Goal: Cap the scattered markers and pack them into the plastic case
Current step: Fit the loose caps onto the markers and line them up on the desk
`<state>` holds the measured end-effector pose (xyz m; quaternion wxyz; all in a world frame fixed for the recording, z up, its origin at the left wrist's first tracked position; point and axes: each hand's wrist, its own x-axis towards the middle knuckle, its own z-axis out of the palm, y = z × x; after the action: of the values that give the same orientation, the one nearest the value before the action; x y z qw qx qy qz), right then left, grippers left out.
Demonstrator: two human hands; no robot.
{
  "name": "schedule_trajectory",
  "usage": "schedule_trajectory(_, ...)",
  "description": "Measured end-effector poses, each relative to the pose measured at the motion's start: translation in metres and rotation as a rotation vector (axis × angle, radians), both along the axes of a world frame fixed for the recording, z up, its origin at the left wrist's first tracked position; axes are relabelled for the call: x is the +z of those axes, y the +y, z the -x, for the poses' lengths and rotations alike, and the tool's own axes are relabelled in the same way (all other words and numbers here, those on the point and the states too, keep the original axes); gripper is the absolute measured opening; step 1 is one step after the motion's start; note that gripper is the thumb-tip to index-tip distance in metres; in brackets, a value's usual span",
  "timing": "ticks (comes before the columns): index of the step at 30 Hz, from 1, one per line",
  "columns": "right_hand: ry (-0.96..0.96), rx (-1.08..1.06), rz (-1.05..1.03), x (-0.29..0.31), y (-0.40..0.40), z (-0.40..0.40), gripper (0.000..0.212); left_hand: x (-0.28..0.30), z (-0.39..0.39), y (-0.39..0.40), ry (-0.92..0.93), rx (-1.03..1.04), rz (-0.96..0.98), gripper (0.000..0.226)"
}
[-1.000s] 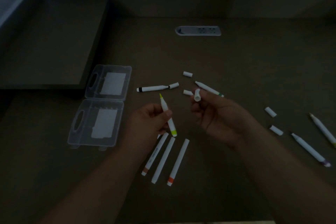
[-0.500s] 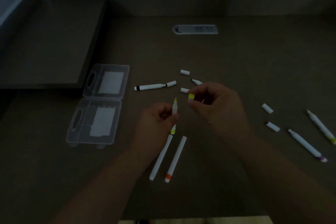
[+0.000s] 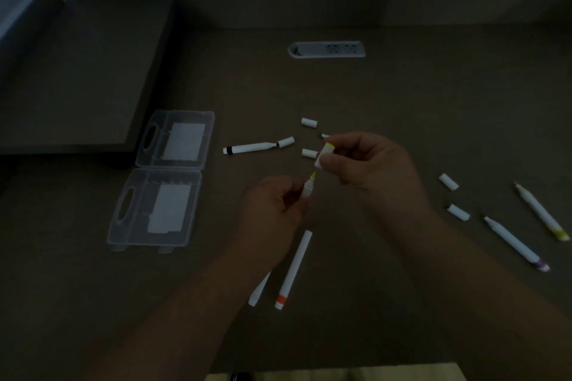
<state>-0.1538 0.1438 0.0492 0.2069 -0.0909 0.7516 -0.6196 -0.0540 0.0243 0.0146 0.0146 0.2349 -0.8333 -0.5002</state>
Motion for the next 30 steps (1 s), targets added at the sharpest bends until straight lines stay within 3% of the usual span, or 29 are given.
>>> schedule_trajectory(11, 0.07, 0.099, -0.106, 0.0, 0.005, -0.011, 0.022, 0.002, 0.003, 0.001, 0.013, -0.036, 0.0, 0.021)
schedule_trajectory(20, 0.076, 0.128, -0.117, 0.002, 0.005, -0.016, 0.022, 0.017, 0.001, 0.0, -0.01, -0.016, -0.191, 0.023)
schedule_trajectory(25, 0.008, 0.115, -0.133, 0.001, 0.009, -0.012, 0.02, 0.023, 0.001, 0.006, -0.101, -0.012, -0.244, 0.013)
schedule_trajectory(30, -0.136, 0.131, -0.316, -0.021, 0.034, -0.011, 0.01, 0.018, -0.016, 0.034, -0.365, -0.093, -0.165, 0.019)
